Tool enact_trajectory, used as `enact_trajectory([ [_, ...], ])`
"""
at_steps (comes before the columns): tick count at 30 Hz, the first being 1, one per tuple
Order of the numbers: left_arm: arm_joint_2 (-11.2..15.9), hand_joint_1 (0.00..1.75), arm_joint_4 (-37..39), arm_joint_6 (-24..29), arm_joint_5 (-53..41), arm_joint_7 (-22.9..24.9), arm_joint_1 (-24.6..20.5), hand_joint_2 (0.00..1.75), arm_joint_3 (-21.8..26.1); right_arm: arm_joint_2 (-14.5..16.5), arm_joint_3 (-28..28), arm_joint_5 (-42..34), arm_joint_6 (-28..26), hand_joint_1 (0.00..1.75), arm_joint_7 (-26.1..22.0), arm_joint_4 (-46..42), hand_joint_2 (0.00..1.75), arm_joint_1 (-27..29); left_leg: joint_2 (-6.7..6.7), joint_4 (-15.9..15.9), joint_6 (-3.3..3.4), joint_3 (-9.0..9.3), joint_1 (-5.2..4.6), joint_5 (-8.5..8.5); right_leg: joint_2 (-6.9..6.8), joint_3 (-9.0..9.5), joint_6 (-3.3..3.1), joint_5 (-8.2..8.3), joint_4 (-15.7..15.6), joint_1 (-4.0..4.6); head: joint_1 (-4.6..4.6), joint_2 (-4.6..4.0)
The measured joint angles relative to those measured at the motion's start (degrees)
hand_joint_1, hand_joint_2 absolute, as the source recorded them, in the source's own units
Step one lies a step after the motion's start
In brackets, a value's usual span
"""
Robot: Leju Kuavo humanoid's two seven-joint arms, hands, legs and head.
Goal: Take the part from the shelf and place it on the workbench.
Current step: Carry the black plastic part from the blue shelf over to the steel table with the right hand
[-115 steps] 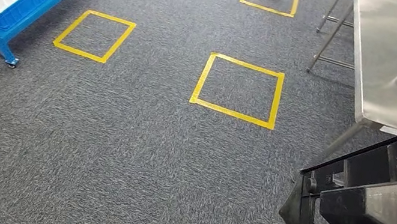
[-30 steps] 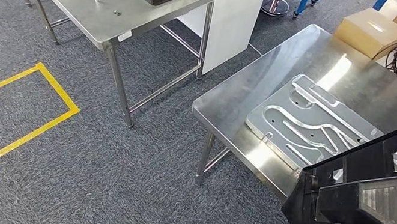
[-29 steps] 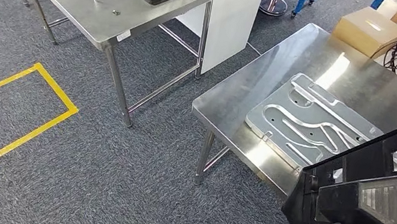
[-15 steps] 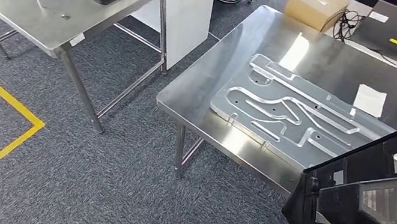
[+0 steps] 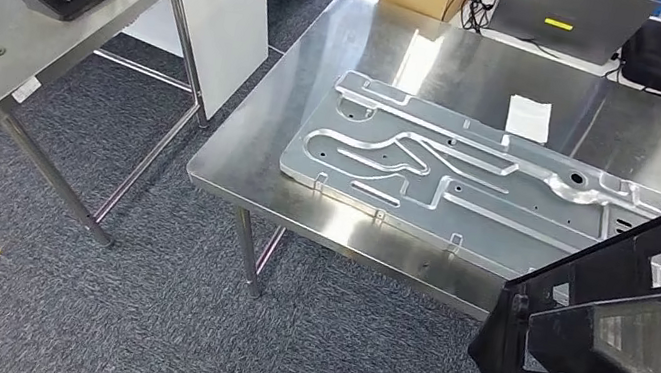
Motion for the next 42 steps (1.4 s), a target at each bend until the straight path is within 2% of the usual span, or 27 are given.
enact_trajectory([
  [1, 0.0, 0.00, 0.0, 0.0, 0.0, 0.0, -0.1, 1.75, 0.1, 0.0, 0.0, 0.0, 0.0, 1.75, 0.0, 0.0, 1.75, 0.1, 0.79, -0.4, 0.25, 0.20, 0.05, 0.27, -0.09, -0.14, 0.37, 0.02, 0.1, -0.07, 0.02, 0.00],
  [2, -0.1, 0.00, 0.0, 0.0, 0.0, 0.0, -0.1, 1.75, 0.1, 0.0, 0.0, 0.0, 0.0, 1.75, 0.0, 0.0, 1.75, 0.2, 1.60, -0.8, 0.58, 0.43, 0.17, 0.57, -1.17, -0.50, 0.65, -0.44, 0.7, 0.04, 0.16, 0.00],
  [3, -0.1, 0.00, 0.0, 0.0, 0.1, 0.0, -0.1, 1.75, 0.2, 0.0, 0.0, 0.0, 0.0, 1.75, 0.0, 0.0, 1.75, 0.2, 2.48, -1.3, 0.90, 0.60, 0.32, 0.87, -2.86, -1.29, 0.89, -1.53, 2.3, 0.19, 0.39, 0.00],
  [5, -0.2, 0.00, 0.0, 0.0, 0.1, 0.0, 0.1, 1.75, 0.3, 0.0, 0.0, 0.0, 0.0, 1.75, 0.0, 0.0, 1.75, 0.1, 4.18, -1.7, 1.24, 0.65, 0.37, 1.08, -6.54, -4.29, 1.25, -5.16, 8.5, 0.23, 0.80, 0.00],
  [6, -0.2, 0.00, 0.0, 0.0, 0.1, 0.0, 0.2, 1.75, 0.3, 0.0, 0.0, 0.0, 0.0, 1.75, 0.0, 0.0, 1.75, 0.1, 5.06, -1.7, 1.22, 0.59, 0.33, 1.05, -7.30, -5.97, 1.46, -6.71, 12.0, 0.10, 0.86, 0.00],
  [7, -0.2, 0.00, 0.0, 0.0, 0.2, 0.0, 0.2, 1.75, 0.3, 0.0, 0.0, 0.0, 0.0, 1.75, 0.0, 0.0, 1.75, 0.1, 5.95, -1.7, 1.18, 0.56, 0.31, 0.99, -7.69, -7.04, 1.66, -7.39, 14.3, -0.06, 0.87, 0.00],
  [8, -0.2, 0.00, 0.0, 0.0, 0.2, 0.0, 0.2, 1.75, 0.3, 0.0, 0.0, 0.0, 0.0, 1.75, 0.0, 0.0, 1.75, 0.2, 6.82, -1.6, 1.10, 0.58, 0.30, 0.90, -7.94, -7.09, 1.81, -6.97, 14.6, -0.21, 0.87, 0.00],
  [9, -0.2, 0.00, 0.0, -0.1, 0.3, 0.1, 0.2, 1.75, 0.4, 0.0, 0.0, 0.0, 0.0, 1.75, 0.0, 0.0, 1.75, 0.2, 7.64, -1.6, 0.98, 0.66, 0.31, 0.78, -8.31, -6.00, 1.92, -5.60, 12.9, -0.34, 0.87, 0.00],
  [10, -0.3, 0.00, 0.0, -0.1, 0.4, 0.1, 0.2, 1.75, 0.4, 0.0, 0.0, 0.0, 0.0, 1.75, 0.0, 0.0, 1.75, 0.2, 8.40, -1.6, 0.80, 0.85, 0.31, 0.62, -9.06, -3.90, 1.95, -3.69, 9.3, -0.43, 0.88, -0.01],
  [11, -0.3, 0.00, 0.0, -0.1, 0.4, 0.1, 0.1, 1.75, 0.4, 0.0, 0.0, 0.1, 0.0, 1.75, 0.1, 0.0, 1.75, 0.2, 9.06, -1.5, 0.52, 1.09, 0.19, 0.39, -10.56, -1.67, 1.80, -2.29, 5.3, -0.32, 0.89, -0.01],
  [13, -0.3, 0.00, 0.0, -0.1, 0.4, 0.2, 0.1, 1.75, 0.4, 0.0, 0.0, 0.2, 0.0, 1.75, 0.1, 0.0, 1.75, 0.2, 10.07, -1.3, -0.20, 1.46, -0.12, -0.15, -12.53, 1.15, 1.10, -1.01, 0.3, 0.00, 0.73, 0.00],
  [14, -0.3, 0.00, 0.0, -0.1, 0.4, 0.2, 0.1, 1.75, 0.4, 0.0, 0.0, 0.3, 0.0, 1.75, 0.1, 0.0, 1.75, 0.2, 10.51, -1.3, -0.57, 1.61, -0.28, -0.37, -12.77, 1.41, 0.68, -1.19, -0.3, 0.19, 0.61, 0.00],
  [16, -0.3, 0.00, 0.0, 0.0, 0.4, 0.3, -0.1, 1.75, 0.5, 0.1, 0.0, 0.3, 0.0, 1.75, 0.1, 0.0, 1.75, 0.3, 11.21, -1.2, -1.15, 1.96, -0.20, -0.74, -11.52, 1.34, -0.06, -1.10, -0.3, 0.17, 0.43, 0.00],
  [17, -0.3, 0.00, 0.0, 0.0, 0.4, 0.3, -0.2, 1.75, 0.5, 0.2, 0.0, 0.3, 0.0, 1.75, 0.1, 0.0, 1.75, 0.3, 10.61, -0.7, -1.43, 1.92, -0.05, -1.32, -11.08, 1.33, -0.41, -1.01, -0.4, 0.09, 0.39, 0.00],
  [18, -0.3, 0.00, 0.0, 0.0, 0.4, 0.4, -0.2, 1.75, 0.5, 0.4, 0.0, 0.3, 0.0, 1.75, 0.1, 0.0, 1.75, 0.3, 9.39, 0.9, -1.67, 1.40, 0.12, -2.51, -10.68, 1.30, -0.80, -0.89, -0.5, -0.01, 0.32, 0.00],
  [20, -0.3, 0.00, 0.0, 0.0, 0.4, 0.5, -0.1, 1.75, 0.5, 0.6, 0.0, 0.3, 0.0, 1.75, 0.2, 0.0, 1.75, 0.3, 6.18, 7.5, -2.01, -1.56, 0.35, -6.40, -10.01, 1.21, -1.37, -0.80, -0.6, 0.00, 0.13, 0.00],
  [21, -0.3, 0.00, 0.0, 0.0, 0.5, 0.5, 0.0, 1.75, 0.6, 0.7, 0.0, 0.3, 0.0, 1.75, 0.2, 0.0, 1.75, 0.3, 5.30, 11.6, -2.08, -3.56, 0.37, -8.19, -9.63, 1.15, -1.55, -0.82, -0.5, 0.10, 0.08, 0.00],
  [22, -0.3, 0.00, 0.0, 0.0, 0.5, 0.6, 0.0, 1.75, 0.7, 0.8, 0.0, 0.3, 0.0, 1.75, 0.2, 0.0, 1.75, 0.3, 4.92, 14.7, -2.09, -5.19, 0.36, -9.09, -9.24, 1.14, -1.65, -0.85, -0.5, 0.22, 0.07, 0.00],
  [23, -0.3, 0.00, 0.0, 0.0, 0.5, 0.6, 0.1, 1.75, 0.7, 0.8, 0.0, 0.3, 0.0, 1.75, 0.2, 0.0, 1.75, 0.3, 4.79, 16.0, -2.01, -6.00, 0.34, -8.76, -8.83, 1.17, -1.71, -0.90, -0.4, 0.35, 0.06, 0.00],
  [24, -0.3, 0.00, 0.0, 0.0, 0.5, 0.6, 0.1, 1.75, 0.8, 0.9, 0.0, 0.3, 0.0, 1.75, 0.3, 0.0, 1.75, 0.3, 4.77, 14.7, -1.81, -5.72, 0.32, -7.19, -8.43, 1.26, -1.75, -0.97, -0.3, 0.46, 0.05, 0.00],
  [26, -0.3, 0.00, 0.0, 0.0, 0.5, 0.6, 0.1, 1.75, 0.8, 1.0, 0.0, 0.3, 0.0, 1.75, 0.3, 0.0, 1.75, 0.3, 4.60, 7.4, -1.07, -2.95, 0.21, -2.49, -7.79, 1.54, -1.72, -1.14, -0.2, 0.61, 0.06, 0.00],
  [27, -0.3, 0.00, 0.0, 0.0, 0.5, 0.6, 0.1, 1.75, 0.9, 1.0, 0.0, 0.3, 0.0, 1.75, 0.3, 0.0, 1.75, 0.3, 4.46, 3.7, -0.69, -1.58, 0.09, -0.80, -7.57, 1.57, -1.57, -1.21, -0.1, 0.74, 0.08, 0.00],
  [28, -0.2, 0.00, 0.0, 0.1, 0.5, 0.7, 0.1, 1.75, 1.0, 1.1, 0.0, 0.4, 0.0, 1.75, 0.3, 0.0, 1.75, 0.3, 4.33, 1.3, -0.41, -0.76, -0.04, 0.10, -7.42, 1.51, -1.34, -1.21, -0.1, 0.77, 0.10, 0.00],
  [29, -0.3, 0.00, 0.0, 0.1, 0.5, 0.7, 0.1, 1.75, 1.0, 1.1, 0.0, 0.4, 0.0, 1.75, 0.3, 0.0, 1.75, 0.3, 4.21, 0.2, -0.45, -0.48, -0.12, 0.32, -7.33, 1.37, -1.23, -1.32, 0.1, 0.86, 0.14, 0.00],
  [32, -0.3, 0.00, 0.0, 0.1, 0.6, 0.7, 0.1, 1.75, 1.2, 1.2, 0.0, 0.5, 0.0, 1.75, 0.4, 0.1, 1.75, 0.3, 4.17, -0.2, -0.92, -0.51, -0.32, 0.48, -7.25, 1.18, -1.18, -1.36, 0.2, 0.80, 0.15, 0.00],
  [37, -0.3, 0.00, 0.0, 0.1, 0.6, 0.7, 0.1, 1.75, 1.6, 1.2, 0.0, 0.9, 0.0, 1.75, 0.6, 0.1, 1.75, 0.3, 4.17, -0.2, -0.46, -0.58, -0.54, 0.56, -7.24, 1.33, -0.58, -0.95, -0.3, 0.60, 0.16, -0.01],
  [42, -0.3, 0.00, 0.0, 0.2, 0.8, 0.7, 0.1, 1.75, 1.8, 1.3, 0.0, 0.9, 0.0, 1.75, 0.8, 0.2, 1.75, 0.3, 4.17, -0.1, -0.22, -0.65, -0.57, 0.53, -7.24, 1.41, -0.38, -0.83, -0.4, 0.58, 0.15, -0.01],
])
